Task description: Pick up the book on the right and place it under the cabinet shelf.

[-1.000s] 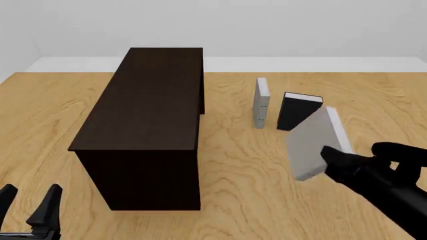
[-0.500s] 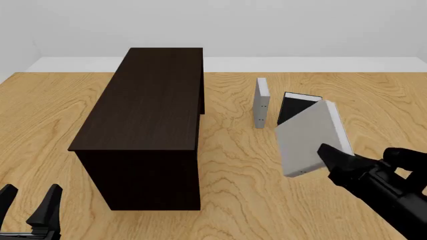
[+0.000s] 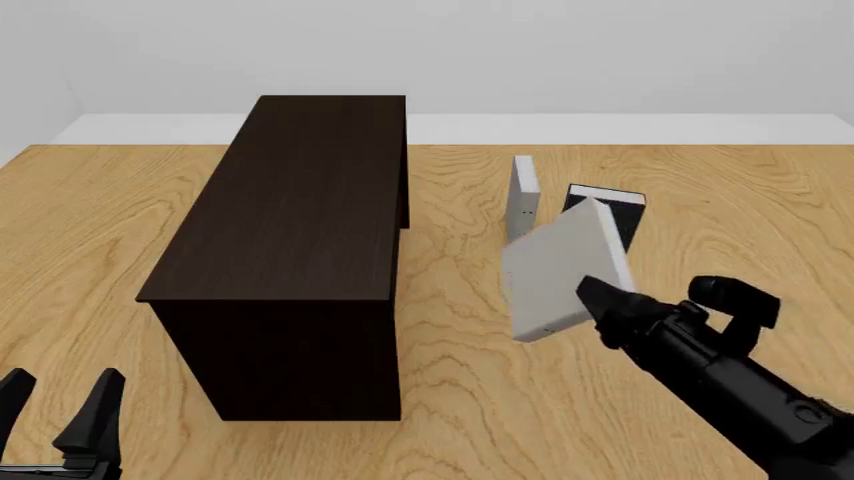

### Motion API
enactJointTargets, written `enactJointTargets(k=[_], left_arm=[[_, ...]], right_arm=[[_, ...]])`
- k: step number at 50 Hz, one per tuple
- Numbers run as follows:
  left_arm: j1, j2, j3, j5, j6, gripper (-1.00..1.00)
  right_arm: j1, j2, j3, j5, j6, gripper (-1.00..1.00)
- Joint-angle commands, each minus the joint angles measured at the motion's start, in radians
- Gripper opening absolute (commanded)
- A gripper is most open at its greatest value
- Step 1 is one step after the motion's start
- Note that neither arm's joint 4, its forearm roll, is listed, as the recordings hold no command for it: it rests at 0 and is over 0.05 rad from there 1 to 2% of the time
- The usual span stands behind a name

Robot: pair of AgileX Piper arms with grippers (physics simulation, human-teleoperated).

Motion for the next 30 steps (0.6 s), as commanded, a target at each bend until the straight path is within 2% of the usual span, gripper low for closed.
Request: enactJointTargets(k=[1,12,14,16,17,23,30], left_arm=[[0.0,0.0,0.001,-0.001,0.001,1.0],[0.0,-0.001,0.0,0.0,0.001,1.0],[0.0,-0.001,-0.001,0.001,0.001,1.0],[0.0,0.0,0.0,0.0,0.001,1.0],[0.0,0.0,0.0,-0.001,0.001,1.0],[0.0,0.0,-0.002,0.002,0.001,1.0],[0.0,0.0,-0.001,0.0,0.001,1.0]], right_arm=[[-0.04,0.251,-0.036,-0.153,0.055,-1.0],[-0.028,0.454,-0.075,-0.302,0.114,-1.0],[-0.016,0.485,-0.072,-0.337,0.143,-1.0],[-0.023,0.504,-0.085,-0.341,0.139,-1.0],[-0.015,0.527,-0.081,-0.369,0.162,-1.0],[-0.015,0.594,-0.102,-0.415,0.182,-1.0],[-0.005,0.693,-0.116,-0.5,0.23,-1.0]])
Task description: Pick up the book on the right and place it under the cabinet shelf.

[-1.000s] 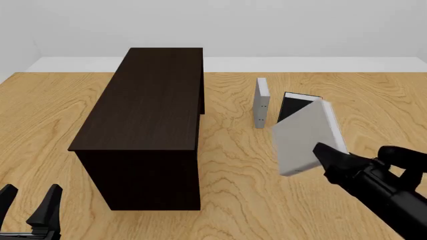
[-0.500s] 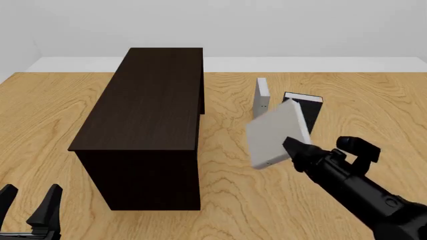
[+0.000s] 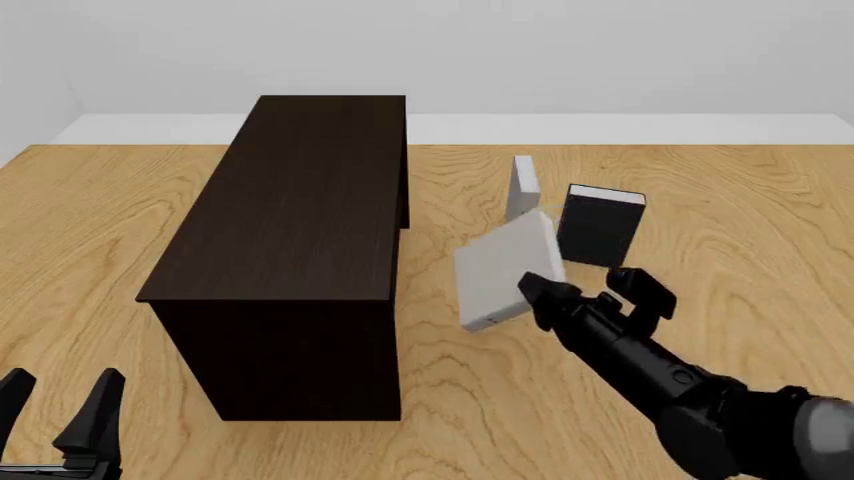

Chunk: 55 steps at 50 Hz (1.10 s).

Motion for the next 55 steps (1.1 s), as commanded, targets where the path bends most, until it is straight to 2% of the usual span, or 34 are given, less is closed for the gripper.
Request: enactJointTargets(k=[1,11,22,34,55], left_arm=[[0.0,0.0,0.0,-0.001,0.0,1.0],[0.0,0.0,0.002,-0.002,0.001,1.0],[0.0,-0.001,-0.001,0.001,0.0,1.0],[0.0,-0.001,-0.001,0.001,0.0,1.0],[0.0,0.0,-0.001,0.001,0.001,1.0]], right_arm=[[-0.049,0.229,-0.056,-0.107,0.058,-1.0],[-0.058,0.316,-0.074,-0.181,0.101,-1.0],[-0.073,0.4,-0.098,-0.231,0.12,-1.0],[-0.072,0.523,-0.099,-0.345,0.181,-1.0],[-0.054,0.636,-0.112,-0.42,0.221,-1.0]])
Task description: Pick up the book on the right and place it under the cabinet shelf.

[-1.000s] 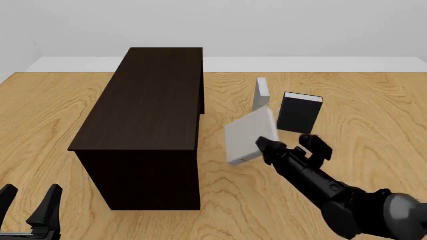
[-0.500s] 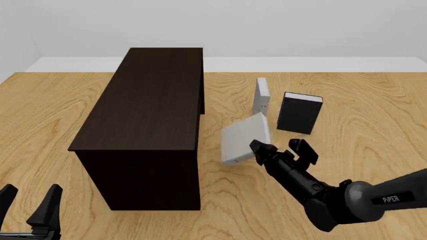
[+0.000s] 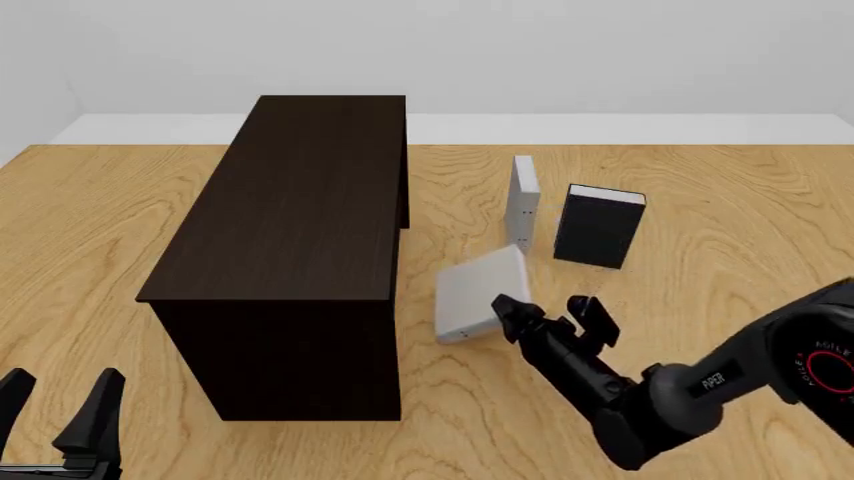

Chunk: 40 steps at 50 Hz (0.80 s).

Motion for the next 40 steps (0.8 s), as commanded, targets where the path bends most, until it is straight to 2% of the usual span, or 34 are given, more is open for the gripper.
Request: enactJointTargets(k=[1,19,20,32,40], left_arm=[[0.0,0.0,0.0,0.0,0.0,1.0],[0.0,0.0,0.0,0.0,0.0,1.0],[0.0,0.0,0.0,0.0,0.0,1.0],[0.0,0.0,0.0,0.0,0.0,1.0],[0.0,0.0,0.0,0.0,0.0,1.0]], right_arm=[[-0.05,0.14,-0.03,-0.017,0.004,-1.0],[-0.048,0.167,-0.039,0.001,-0.028,-1.0],[-0.046,0.169,-0.037,-0.001,-0.027,1.0],[-0.058,0.147,-0.029,0.03,-0.046,1.0],[-0.085,0.13,-0.03,0.082,-0.086,1.0]])
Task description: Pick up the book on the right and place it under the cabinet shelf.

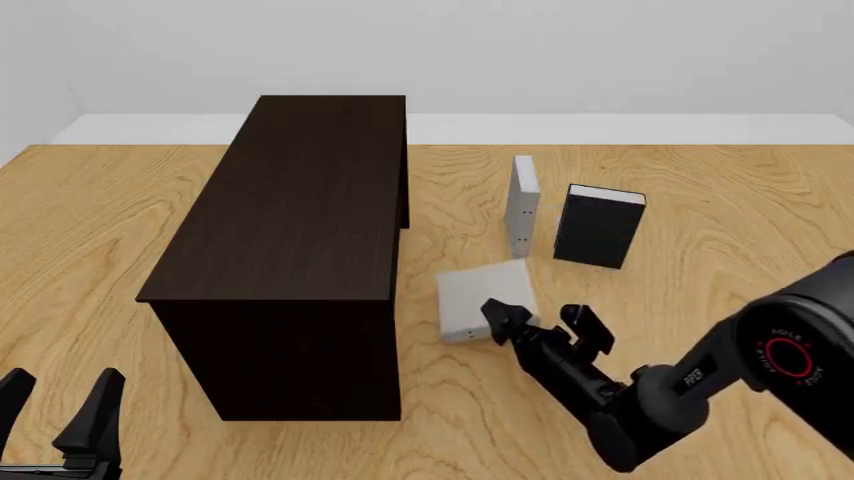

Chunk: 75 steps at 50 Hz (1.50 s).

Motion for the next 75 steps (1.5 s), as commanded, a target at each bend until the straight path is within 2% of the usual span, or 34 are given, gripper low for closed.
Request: enactJointTargets(k=[1,7,29,37,41,47,54,57,66,70,73,74,75], left_arm=[[0.0,0.0,0.0,0.0,0.0,1.0],[0.0,0.0,0.0,0.0,0.0,1.0],[0.0,0.0,0.0,0.0,0.0,1.0],[0.0,0.0,0.0,0.0,0.0,1.0],[0.0,0.0,0.0,0.0,0.0,1.0],[0.0,0.0,0.0,0.0,0.0,1.0],[0.0,0.0,0.0,0.0,0.0,1.0],[0.0,0.0,0.0,0.0,0.0,1.0],[0.0,0.0,0.0,0.0,0.0,1.0],[0.0,0.0,0.0,0.0,0.0,1.0],[0.0,0.0,0.0,0.0,0.0,1.0],[0.0,0.0,0.0,0.0,0.0,1.0],[0.0,0.0,0.0,0.0,0.0,1.0]], right_arm=[[-0.085,0.058,-0.016,0.084,-0.074,1.0],[-0.118,0.007,-0.01,0.157,-0.128,1.0],[-0.128,-0.01,0.07,0.163,-0.161,1.0],[-0.141,-0.057,0.107,0.177,-0.177,1.0],[-0.132,-0.105,0.147,0.174,-0.171,1.0],[-0.135,-0.197,0.189,0.209,-0.192,1.0],[-0.157,-0.324,0.222,0.293,-0.237,1.0],[-0.175,-0.377,0.22,0.353,-0.276,1.0],[-0.188,-0.513,0.227,0.471,-0.323,1.0],[-0.214,-0.606,0.216,0.561,-0.369,1.0],[-0.209,-0.667,0.212,0.609,-0.372,1.0],[-0.213,-0.696,0.201,0.648,-0.391,1.0],[-0.242,-0.686,0.173,0.693,-0.435,1.0]])
